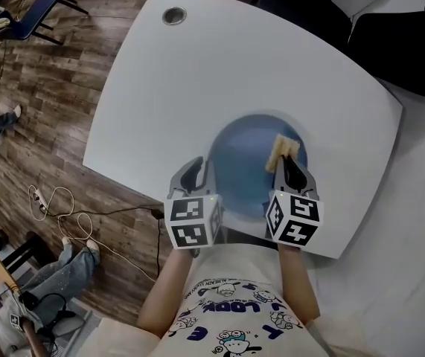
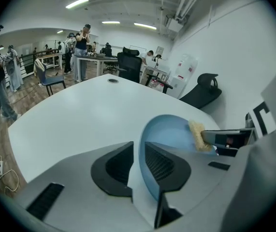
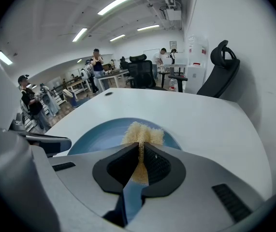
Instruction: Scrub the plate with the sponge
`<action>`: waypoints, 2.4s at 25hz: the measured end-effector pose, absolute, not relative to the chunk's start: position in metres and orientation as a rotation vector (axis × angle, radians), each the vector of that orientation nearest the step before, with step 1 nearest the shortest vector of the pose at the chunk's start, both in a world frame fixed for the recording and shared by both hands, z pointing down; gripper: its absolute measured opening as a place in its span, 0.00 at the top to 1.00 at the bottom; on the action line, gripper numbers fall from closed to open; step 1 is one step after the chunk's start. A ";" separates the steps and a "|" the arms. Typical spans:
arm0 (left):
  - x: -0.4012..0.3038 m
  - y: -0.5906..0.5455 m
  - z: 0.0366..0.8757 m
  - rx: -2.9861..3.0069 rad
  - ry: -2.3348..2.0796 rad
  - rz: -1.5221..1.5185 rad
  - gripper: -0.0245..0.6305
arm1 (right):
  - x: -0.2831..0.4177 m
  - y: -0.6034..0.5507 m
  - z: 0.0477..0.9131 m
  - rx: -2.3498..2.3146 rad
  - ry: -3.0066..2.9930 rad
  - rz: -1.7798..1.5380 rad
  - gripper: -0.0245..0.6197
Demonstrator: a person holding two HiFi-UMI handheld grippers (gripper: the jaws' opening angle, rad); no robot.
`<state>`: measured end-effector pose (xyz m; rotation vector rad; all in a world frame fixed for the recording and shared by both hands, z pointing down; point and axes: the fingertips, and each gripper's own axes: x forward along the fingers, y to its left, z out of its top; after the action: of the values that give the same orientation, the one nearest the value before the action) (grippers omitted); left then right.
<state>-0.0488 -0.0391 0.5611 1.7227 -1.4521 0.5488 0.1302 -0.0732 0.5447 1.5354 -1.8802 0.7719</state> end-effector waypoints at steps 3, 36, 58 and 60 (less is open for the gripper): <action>-0.046 -0.038 0.567 1.715 -1.417 0.541 0.80 | 0.127 -0.071 0.547 1.530 -1.882 0.777 0.89; -0.044 -0.050 0.595 1.637 -1.365 0.566 0.91 | 0.129 -0.071 0.551 1.548 -1.838 0.805 0.89; -0.045 -0.043 0.594 1.677 -1.325 0.645 0.92 | 0.145 -0.083 0.569 1.581 -1.677 0.860 0.89; -0.043 -0.042 0.594 1.681 -1.316 0.653 0.92 | 0.147 -0.084 0.572 1.582 -1.667 0.886 0.89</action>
<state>-0.0432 -0.0424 0.5945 1.6809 -1.3162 0.6527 0.1466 -0.0836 0.5722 1.5817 -1.6672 0.8865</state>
